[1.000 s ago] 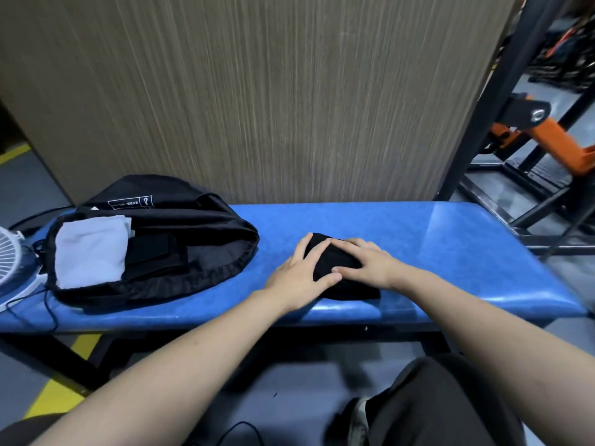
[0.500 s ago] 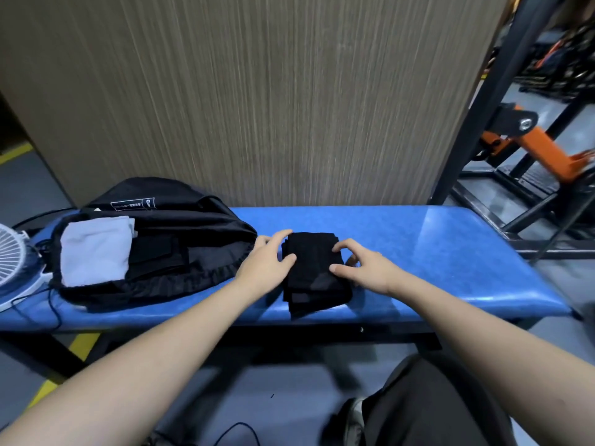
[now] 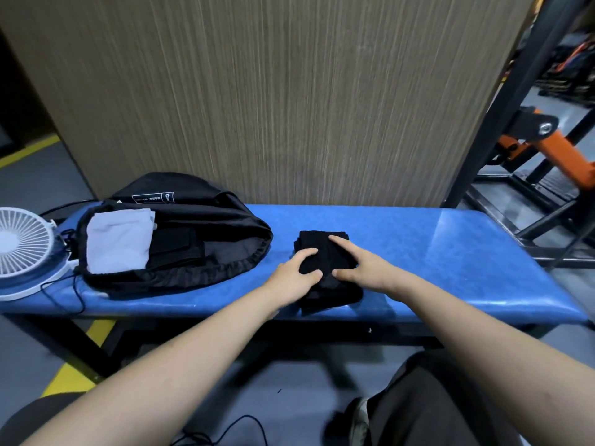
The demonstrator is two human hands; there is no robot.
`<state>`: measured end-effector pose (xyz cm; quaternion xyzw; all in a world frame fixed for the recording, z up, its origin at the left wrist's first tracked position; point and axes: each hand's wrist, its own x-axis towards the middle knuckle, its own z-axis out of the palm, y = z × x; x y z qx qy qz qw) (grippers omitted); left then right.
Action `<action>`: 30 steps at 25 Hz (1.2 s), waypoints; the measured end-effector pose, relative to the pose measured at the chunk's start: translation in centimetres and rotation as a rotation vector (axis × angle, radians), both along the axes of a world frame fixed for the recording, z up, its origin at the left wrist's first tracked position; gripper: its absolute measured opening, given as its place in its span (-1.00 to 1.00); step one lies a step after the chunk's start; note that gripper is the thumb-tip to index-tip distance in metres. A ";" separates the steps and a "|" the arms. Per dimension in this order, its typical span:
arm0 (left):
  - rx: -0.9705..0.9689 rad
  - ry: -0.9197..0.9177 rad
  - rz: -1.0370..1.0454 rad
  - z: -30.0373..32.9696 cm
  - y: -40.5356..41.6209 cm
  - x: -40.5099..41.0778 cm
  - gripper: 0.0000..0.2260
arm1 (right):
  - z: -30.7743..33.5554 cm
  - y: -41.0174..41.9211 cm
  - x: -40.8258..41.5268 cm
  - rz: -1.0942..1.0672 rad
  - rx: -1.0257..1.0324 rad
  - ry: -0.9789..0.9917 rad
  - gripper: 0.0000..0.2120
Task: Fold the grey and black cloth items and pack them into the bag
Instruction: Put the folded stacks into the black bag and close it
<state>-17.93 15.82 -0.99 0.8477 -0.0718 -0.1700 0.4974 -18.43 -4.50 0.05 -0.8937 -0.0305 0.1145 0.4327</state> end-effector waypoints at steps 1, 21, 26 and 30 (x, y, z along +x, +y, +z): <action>-0.120 0.069 0.056 0.2 -0.1 0.0 -0.62 | -0.3 0.1 -0.1 -0.024 0.092 0.012 -0.30; -0.702 0.073 0.275 7.9 12.0 0.4 -0.70 | 6.1 13.5 1.8 0.028 0.922 -0.018 -0.54; -0.639 -0.089 0.424 8.7 17.1 1.5 -0.66 | 6.8 17.8 5.0 0.045 0.733 -0.109 -0.69; -0.463 -0.181 0.473 8.5 20.6 2.1 -0.67 | 4.6 18.8 8.6 0.053 0.214 -0.390 -0.76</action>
